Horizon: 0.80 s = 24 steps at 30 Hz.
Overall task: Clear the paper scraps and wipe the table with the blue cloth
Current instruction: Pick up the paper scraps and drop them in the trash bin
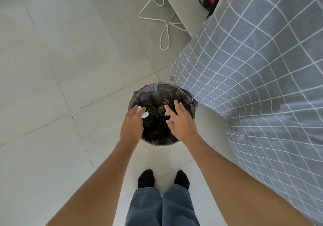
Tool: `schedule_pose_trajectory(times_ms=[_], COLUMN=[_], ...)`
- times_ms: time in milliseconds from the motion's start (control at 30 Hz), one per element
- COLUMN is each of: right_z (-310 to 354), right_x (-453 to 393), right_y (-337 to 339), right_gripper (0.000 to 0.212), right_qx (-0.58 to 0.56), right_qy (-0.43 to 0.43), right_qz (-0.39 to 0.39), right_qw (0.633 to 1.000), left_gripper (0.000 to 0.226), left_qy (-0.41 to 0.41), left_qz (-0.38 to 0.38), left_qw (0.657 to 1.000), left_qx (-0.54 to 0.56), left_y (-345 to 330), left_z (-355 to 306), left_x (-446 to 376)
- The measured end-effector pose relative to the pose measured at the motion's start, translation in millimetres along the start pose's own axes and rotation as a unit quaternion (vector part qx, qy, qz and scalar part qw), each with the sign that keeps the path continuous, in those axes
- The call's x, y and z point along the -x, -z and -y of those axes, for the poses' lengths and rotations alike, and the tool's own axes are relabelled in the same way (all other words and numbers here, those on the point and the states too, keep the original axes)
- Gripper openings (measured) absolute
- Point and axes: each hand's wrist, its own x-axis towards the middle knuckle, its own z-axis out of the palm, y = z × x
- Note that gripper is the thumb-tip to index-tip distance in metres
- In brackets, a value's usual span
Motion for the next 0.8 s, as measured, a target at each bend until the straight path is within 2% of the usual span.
schedule_pose_trajectory(times_ms=[267,500,800], right_z=[-17,-30,-19], right_x=[15,15,28], right_y=[12,11,39], right_gripper=[0.054,0.054,0.056], right_qx=[-0.008,0.007,0.000], right_qy=[-0.033,-0.049,-0.053], right_qz=[-0.007,0.001,-0.002], right_qw=[0.999,0.999,0.999], left_gripper=[0.045,0.077,0.069], left_qy=[-0.018,0.042,0.031], left_qz=[0.012,0.177,0.153], left_qw=[1.000,0.983,0.982], left_qx=[-0.004,-0.020,-0.106], left_y=[-11,-33,4], left_z=[-20,-22,-28], left_x=[-7,-12,-6])
